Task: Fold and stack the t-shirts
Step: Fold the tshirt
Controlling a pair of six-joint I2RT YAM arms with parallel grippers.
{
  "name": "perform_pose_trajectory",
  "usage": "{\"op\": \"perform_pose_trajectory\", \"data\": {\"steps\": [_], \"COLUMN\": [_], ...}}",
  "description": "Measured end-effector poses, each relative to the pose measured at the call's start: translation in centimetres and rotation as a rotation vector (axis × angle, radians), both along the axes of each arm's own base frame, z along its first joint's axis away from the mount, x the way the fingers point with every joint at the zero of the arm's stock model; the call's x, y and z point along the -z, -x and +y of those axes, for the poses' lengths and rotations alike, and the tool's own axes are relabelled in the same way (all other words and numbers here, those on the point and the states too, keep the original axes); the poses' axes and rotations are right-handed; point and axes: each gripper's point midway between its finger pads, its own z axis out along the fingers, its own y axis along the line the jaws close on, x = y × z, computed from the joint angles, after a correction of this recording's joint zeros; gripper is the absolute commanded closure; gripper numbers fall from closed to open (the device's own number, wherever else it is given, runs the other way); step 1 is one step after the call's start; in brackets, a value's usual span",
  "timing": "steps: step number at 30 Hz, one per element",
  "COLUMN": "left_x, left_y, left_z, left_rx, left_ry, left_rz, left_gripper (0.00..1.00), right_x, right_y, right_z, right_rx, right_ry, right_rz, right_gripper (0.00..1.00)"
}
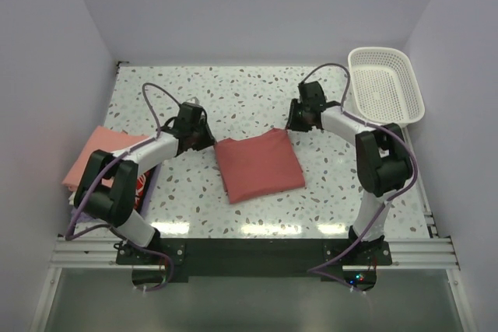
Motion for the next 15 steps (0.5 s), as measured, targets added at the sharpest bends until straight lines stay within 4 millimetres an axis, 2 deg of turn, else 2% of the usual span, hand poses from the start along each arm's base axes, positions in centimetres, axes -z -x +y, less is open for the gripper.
{"op": "perform_pose_trajectory", "data": {"steps": [1, 2, 4, 6, 11, 12, 13, 15], "left_x": [-0.5, -1.0, -1.9, -2.9, -6.6, -7.3, -7.9, -8.4], "left_y": [-0.4, -0.8, -1.3, -1.3, 0.1, 0.6, 1.4, 3.9], "left_z": [0.0, 0.0, 0.2, 0.5, 0.0, -0.6, -1.6, -4.5], "left_rx": [0.004, 0.009, 0.009, 0.011, 0.036, 0.053, 0.081, 0.163], "left_ry": [-0.001, -0.003, -0.004, -0.009, 0.011, 0.02, 0.028, 0.059], "left_rz": [-0.013, -0.027, -0.048, -0.065, -0.131, -0.148, -0.167, -0.177], "left_gripper": [0.54, 0.49, 0.44, 0.43, 0.51, 0.54, 0.63, 0.71], "right_x": [-0.7, -1.3, -2.5, -3.5, -6.8, -7.4, -8.0, -8.8], "right_y": [-0.6, -1.1, -2.0, -1.9, 0.1, 0.6, 1.5, 3.6], "right_z": [-0.1, -0.1, -0.4, -1.0, -1.7, -1.7, -1.7, -1.2], "right_rx": [-0.001, 0.0, 0.006, 0.017, 0.024, 0.021, 0.018, -0.001], "right_ry": [0.002, 0.003, 0.012, 0.025, 0.019, 0.011, 0.002, -0.012], "right_rz": [-0.014, -0.031, -0.064, -0.074, -0.1, -0.11, -0.121, -0.137], "right_gripper": [0.53, 0.47, 0.4, 0.38, 0.4, 0.41, 0.41, 0.43]}}
